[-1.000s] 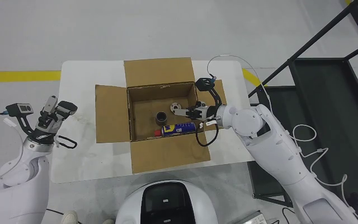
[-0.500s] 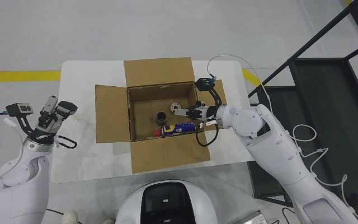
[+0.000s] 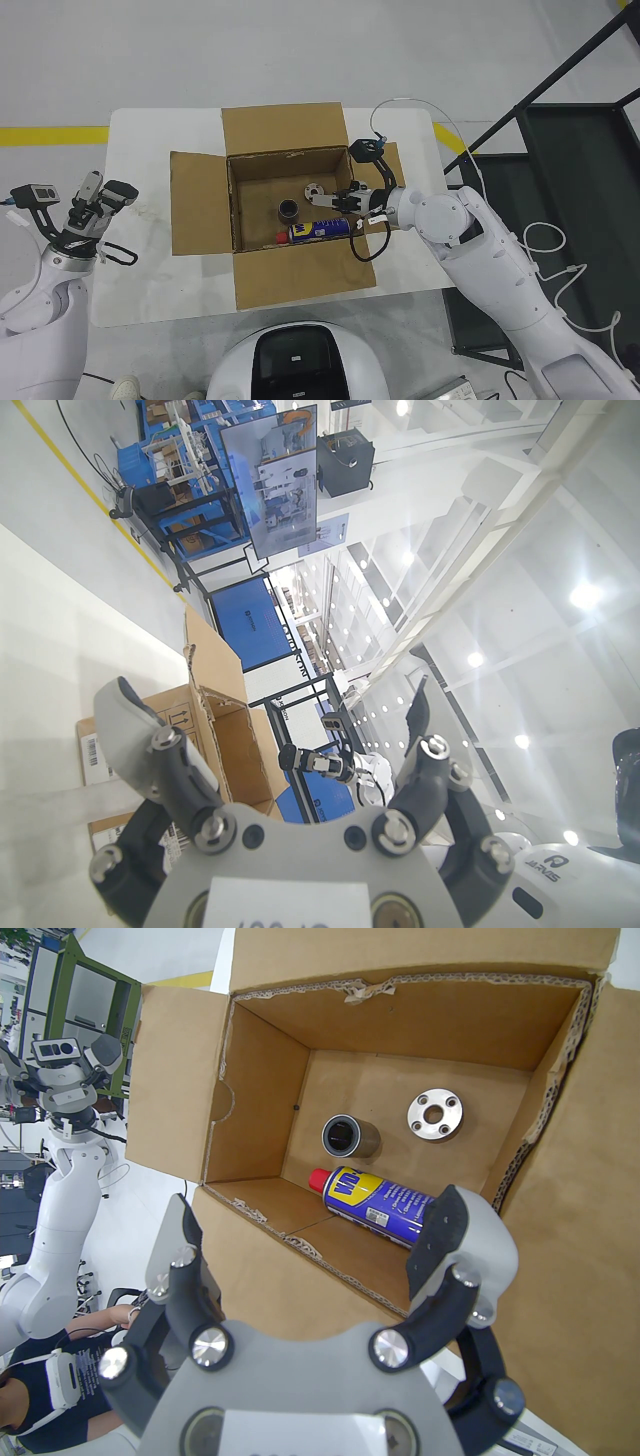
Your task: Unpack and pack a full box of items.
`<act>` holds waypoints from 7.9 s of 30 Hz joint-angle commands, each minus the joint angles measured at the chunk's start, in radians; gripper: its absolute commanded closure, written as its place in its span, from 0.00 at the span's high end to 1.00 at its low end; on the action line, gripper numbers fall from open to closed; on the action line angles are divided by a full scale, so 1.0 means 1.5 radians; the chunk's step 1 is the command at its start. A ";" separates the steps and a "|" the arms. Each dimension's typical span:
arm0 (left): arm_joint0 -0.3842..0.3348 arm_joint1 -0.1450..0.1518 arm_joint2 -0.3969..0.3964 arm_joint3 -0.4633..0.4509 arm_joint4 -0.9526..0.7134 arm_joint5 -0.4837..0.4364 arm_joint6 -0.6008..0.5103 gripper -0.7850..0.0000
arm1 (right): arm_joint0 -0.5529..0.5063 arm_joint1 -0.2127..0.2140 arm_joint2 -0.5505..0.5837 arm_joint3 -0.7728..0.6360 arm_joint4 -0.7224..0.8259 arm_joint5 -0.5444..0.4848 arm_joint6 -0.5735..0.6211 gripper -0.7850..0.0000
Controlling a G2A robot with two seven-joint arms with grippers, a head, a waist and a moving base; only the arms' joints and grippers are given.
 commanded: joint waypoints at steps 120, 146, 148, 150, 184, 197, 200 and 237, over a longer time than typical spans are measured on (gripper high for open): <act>0.000 0.000 0.000 0.000 0.000 0.000 0.000 1.00 | 0.201 -0.051 -0.191 0.133 -0.147 -0.113 0.068 1.00; 0.000 0.000 0.000 0.000 0.000 0.000 0.000 1.00 | 0.256 -0.085 -0.278 0.209 -0.189 -0.200 0.047 1.00; 0.000 0.000 0.000 0.000 0.000 0.000 0.000 1.00 | 0.268 -0.090 -0.295 0.218 -0.201 -0.220 0.069 1.00; 0.000 0.000 0.000 0.000 0.000 0.000 0.000 1.00 | 0.279 -0.097 -0.306 0.227 -0.200 -0.229 0.074 1.00; 0.000 0.000 0.000 0.000 0.000 0.000 0.000 1.00 | 0.441 -0.312 -0.510 0.700 -0.238 -0.385 -0.043 1.00; 0.000 0.000 0.000 0.000 0.000 0.000 0.000 1.00 | 0.453 -0.362 -0.519 0.793 -0.257 -0.414 -0.071 0.00; 0.000 0.000 0.000 0.000 0.000 0.000 0.000 1.00 | 0.456 -0.367 -0.519 0.802 -0.267 -0.420 -0.072 0.00; 0.000 0.000 0.000 0.000 0.000 0.000 0.000 1.00 | 0.311 -0.209 -0.295 0.248 -0.368 -0.310 0.155 0.00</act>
